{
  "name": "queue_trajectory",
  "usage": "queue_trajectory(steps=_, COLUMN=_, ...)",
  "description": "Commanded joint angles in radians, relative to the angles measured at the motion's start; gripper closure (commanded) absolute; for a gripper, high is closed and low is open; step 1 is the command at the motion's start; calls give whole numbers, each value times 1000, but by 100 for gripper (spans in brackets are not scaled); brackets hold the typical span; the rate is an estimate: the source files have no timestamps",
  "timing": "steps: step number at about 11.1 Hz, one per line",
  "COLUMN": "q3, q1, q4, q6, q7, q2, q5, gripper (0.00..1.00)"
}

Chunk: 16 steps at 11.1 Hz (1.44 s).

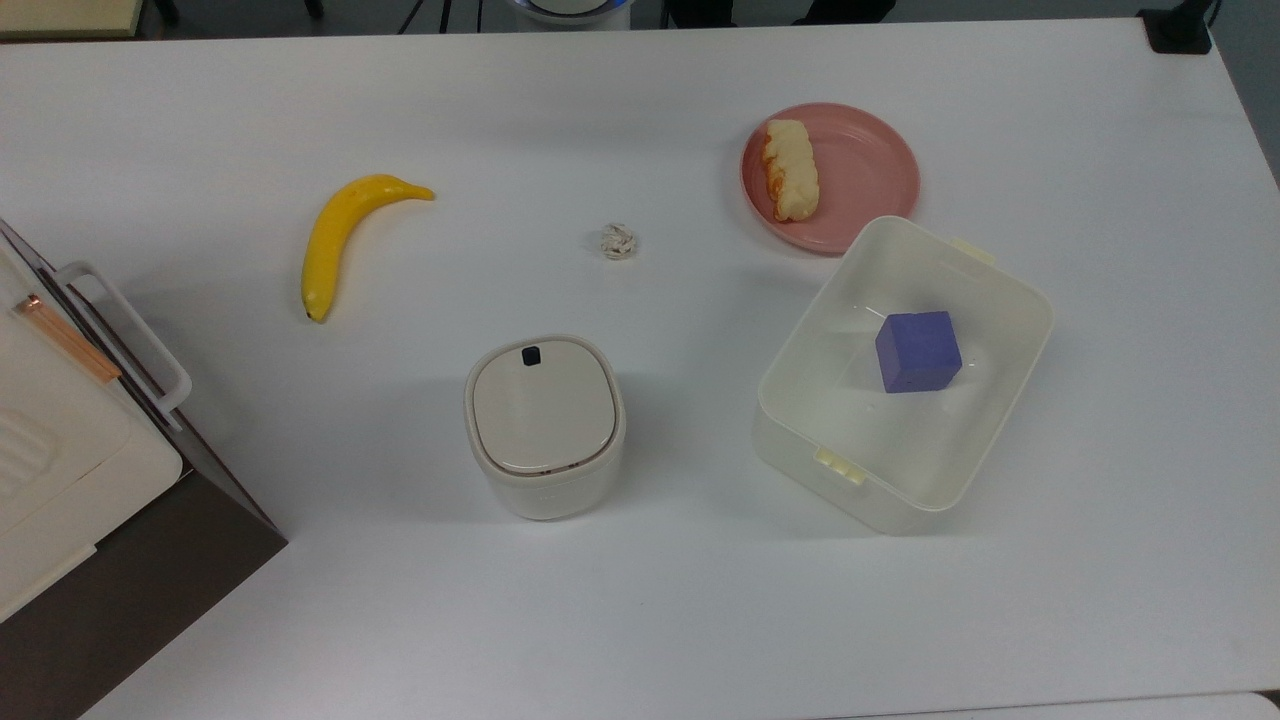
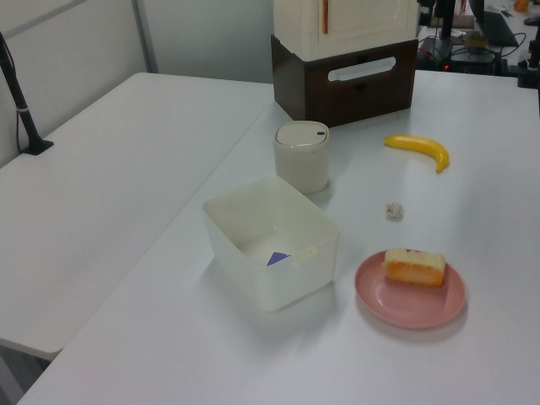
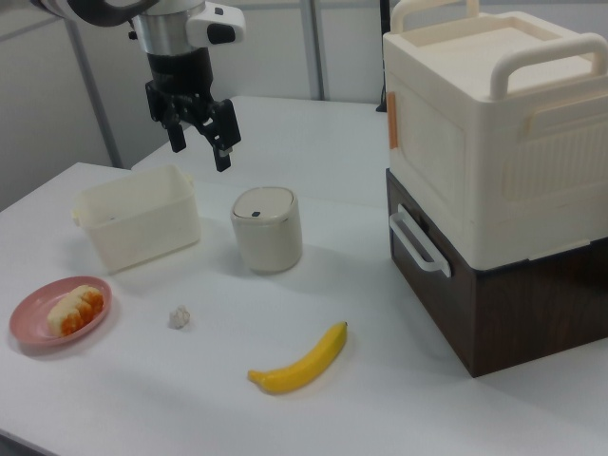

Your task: Put the bread on the table

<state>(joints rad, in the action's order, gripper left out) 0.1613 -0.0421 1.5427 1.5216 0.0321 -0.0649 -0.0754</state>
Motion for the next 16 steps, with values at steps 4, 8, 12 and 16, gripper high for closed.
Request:
queue_trajectory(steps=4, q3=6, q1=14, q4=-19, q6=-32, q7=-5, q2=0, q5=35, gripper=0)
queue_trajectory(steps=8, q3=-5, q1=31, q4=-19, q6=-37, q7=20, q2=2, q5=132, gripper=0)
queue_trajectory(steps=12, q3=-2, q1=30, q4=-19, q6=-90, q7=144, q2=4, q5=146, gripper=0)
queue_trajectory(steps=16, q3=-2, q1=27, q4=-19, q6=-84, q7=104, q2=5, q5=146, gripper=0)
